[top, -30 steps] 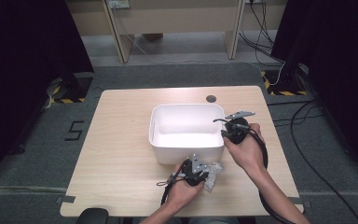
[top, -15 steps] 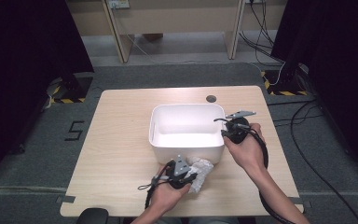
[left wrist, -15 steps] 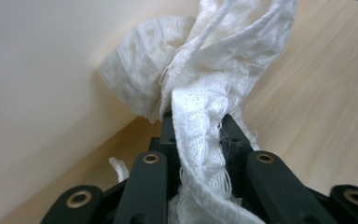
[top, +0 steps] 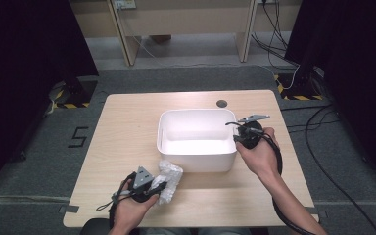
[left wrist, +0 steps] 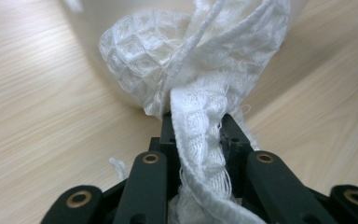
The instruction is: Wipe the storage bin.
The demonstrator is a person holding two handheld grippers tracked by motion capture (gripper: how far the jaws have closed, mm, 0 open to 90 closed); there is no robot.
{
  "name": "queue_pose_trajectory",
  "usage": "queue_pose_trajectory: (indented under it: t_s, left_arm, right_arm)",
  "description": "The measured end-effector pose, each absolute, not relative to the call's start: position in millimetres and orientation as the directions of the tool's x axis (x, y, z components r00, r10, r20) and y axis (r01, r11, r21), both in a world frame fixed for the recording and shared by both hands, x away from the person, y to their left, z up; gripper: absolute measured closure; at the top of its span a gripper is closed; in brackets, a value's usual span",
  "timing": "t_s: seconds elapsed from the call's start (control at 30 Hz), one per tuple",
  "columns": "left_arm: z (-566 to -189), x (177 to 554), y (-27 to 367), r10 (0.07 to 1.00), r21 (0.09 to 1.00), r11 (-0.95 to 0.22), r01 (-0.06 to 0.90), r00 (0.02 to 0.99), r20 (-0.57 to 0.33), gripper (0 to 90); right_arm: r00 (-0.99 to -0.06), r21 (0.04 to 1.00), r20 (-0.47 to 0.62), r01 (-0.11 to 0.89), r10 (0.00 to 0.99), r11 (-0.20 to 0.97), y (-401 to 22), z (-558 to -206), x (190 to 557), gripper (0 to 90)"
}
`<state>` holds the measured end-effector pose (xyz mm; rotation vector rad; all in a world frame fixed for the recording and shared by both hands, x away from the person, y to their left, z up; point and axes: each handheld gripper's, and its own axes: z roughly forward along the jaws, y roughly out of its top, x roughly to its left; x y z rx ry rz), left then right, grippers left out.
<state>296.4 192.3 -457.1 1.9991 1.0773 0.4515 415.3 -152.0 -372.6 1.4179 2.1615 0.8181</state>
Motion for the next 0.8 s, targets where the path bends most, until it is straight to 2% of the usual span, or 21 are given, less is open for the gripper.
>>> queue_pose_trajectory:
  t_s: [0.27,0.5,0.6,0.73,0.8]
  left_arm:
    - [-450.1,295.8,240.3,0.88,0.79,-0.257,0.556,0.473,-0.046,75.5]
    - [-451.8,320.5,261.4,0.913,0.791,-0.231,0.567,0.406,-0.025,75.5]
    - [-451.2,339.1,264.4,0.922,0.79,-0.226,0.57,0.386,-0.015,75.5]
    - [-444.9,355.8,260.6,0.924,0.801,-0.233,0.551,0.382,0.006,75.5]
    - [-443.0,364.0,257.9,0.923,0.806,-0.237,0.543,0.384,0.012,75.5]
  right_arm:
    - [-0.381,0.671,-0.029,0.678,0.924,0.3,-157.7,-372.3,424.5,83.5]
    - [-0.401,0.661,-0.016,0.683,0.916,0.311,-162.0,-371.9,438.4,88.1]
    - [-0.406,0.66,-0.007,0.685,0.914,0.31,-164.1,-371.8,443.1,87.6]
    - [-0.421,0.69,-0.014,0.652,0.907,0.313,-166.2,-365.2,439.2,77.0]
    - [-0.424,0.706,-0.013,0.638,0.906,0.309,-168.6,-358.2,433.6,76.3]
